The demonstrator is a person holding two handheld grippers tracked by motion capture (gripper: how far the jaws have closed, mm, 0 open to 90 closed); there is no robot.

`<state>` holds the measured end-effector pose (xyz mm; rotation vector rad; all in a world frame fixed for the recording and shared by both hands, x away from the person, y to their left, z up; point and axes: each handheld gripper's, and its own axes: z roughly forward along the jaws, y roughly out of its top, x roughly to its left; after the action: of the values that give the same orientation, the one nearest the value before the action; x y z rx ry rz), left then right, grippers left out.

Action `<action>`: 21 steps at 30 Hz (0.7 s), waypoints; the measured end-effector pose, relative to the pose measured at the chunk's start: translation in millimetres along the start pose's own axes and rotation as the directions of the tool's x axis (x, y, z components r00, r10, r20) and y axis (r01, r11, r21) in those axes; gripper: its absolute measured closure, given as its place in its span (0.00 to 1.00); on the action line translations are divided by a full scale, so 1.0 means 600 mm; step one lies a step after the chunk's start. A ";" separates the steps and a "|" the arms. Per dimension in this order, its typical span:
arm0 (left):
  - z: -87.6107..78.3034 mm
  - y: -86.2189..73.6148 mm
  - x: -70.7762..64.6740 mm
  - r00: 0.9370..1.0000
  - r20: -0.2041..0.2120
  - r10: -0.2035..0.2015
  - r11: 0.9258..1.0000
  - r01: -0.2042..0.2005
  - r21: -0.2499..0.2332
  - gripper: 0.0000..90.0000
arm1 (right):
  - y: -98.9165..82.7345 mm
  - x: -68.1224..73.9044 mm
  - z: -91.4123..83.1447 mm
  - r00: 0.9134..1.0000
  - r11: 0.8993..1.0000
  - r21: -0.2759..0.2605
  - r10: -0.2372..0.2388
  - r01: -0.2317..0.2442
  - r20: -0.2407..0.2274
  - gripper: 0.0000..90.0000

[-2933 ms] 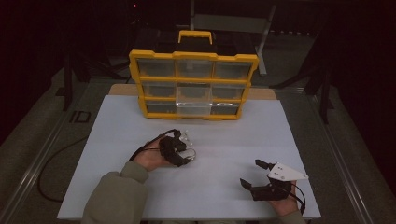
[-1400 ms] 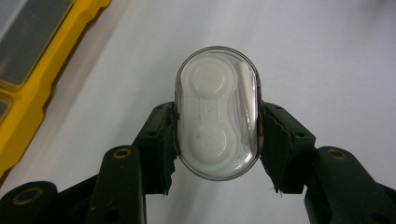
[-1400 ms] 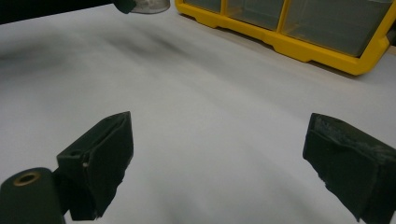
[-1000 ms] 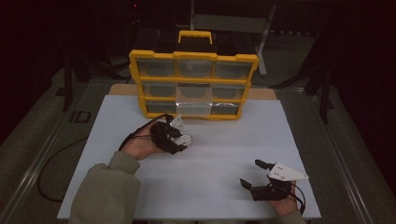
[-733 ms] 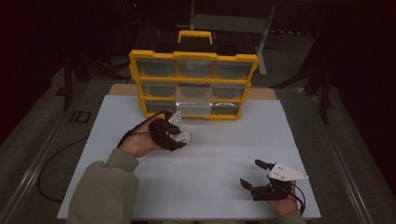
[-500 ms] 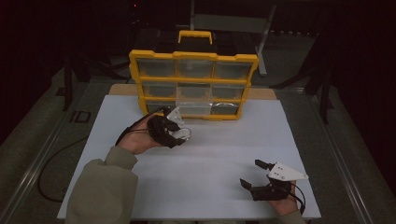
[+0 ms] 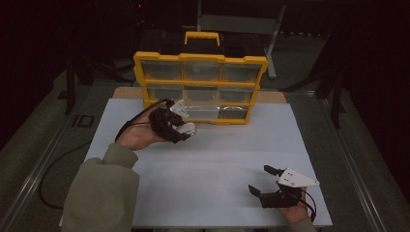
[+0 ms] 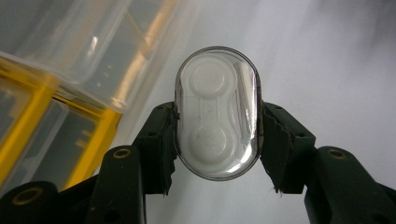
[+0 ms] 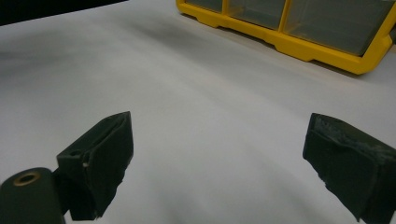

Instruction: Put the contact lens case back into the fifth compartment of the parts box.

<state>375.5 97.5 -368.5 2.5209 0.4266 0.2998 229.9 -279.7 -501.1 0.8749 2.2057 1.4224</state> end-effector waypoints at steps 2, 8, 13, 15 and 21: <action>-0.006 0.004 0.003 1.000 -0.001 0.000 1.000 0.000 -0.005 0.55 | 0.000 0.000 0.000 1.000 1.000 -0.001 0.001 -0.001 -0.003 0.10; -0.020 0.017 0.012 1.000 -0.006 0.007 1.000 -0.007 -0.005 0.55 | 0.000 -0.001 0.001 1.000 1.000 0.000 -0.001 0.001 -0.002 0.10; -0.028 0.024 0.019 1.000 -0.013 0.008 1.000 -0.008 -0.002 0.55 | 0.000 -0.001 0.001 1.000 1.000 0.000 0.001 -0.001 -0.003 0.10; -0.035 0.032 0.025 1.000 -0.016 0.004 1.000 -0.004 -0.008 0.55 | 0.000 -0.001 0.001 1.000 1.000 0.000 0.001 -0.001 -0.003 0.10; -0.046 0.045 0.039 1.000 -0.025 0.002 1.000 -0.002 -0.008 0.55 | -0.001 -0.002 0.001 1.000 1.000 -0.002 0.001 -0.001 -0.003 0.10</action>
<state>395.1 97.7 -328.1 2.5123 0.4315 0.3332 230.9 -280.1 -501.7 0.8742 2.2062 1.4269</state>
